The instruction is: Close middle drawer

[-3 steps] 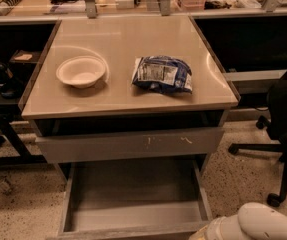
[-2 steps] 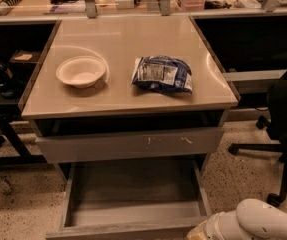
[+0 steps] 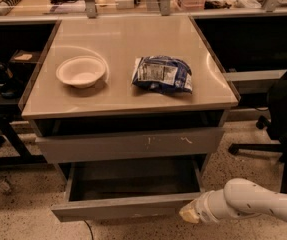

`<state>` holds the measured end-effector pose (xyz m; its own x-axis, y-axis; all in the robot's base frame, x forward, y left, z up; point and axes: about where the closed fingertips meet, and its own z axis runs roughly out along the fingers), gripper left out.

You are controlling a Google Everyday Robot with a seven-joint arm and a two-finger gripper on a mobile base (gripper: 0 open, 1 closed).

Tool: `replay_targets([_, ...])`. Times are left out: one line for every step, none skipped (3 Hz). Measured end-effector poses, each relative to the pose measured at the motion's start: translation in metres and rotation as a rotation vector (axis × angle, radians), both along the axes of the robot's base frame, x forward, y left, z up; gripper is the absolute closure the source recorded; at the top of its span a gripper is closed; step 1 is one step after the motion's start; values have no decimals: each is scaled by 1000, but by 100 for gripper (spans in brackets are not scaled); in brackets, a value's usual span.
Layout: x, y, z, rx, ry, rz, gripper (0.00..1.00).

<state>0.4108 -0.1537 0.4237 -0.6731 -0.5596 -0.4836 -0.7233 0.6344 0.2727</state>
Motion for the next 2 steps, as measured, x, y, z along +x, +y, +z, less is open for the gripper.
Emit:
replay_targets([0,0,0,0,0,0,100])
replay_targets([5,2,-4,6,-13,-22,100])
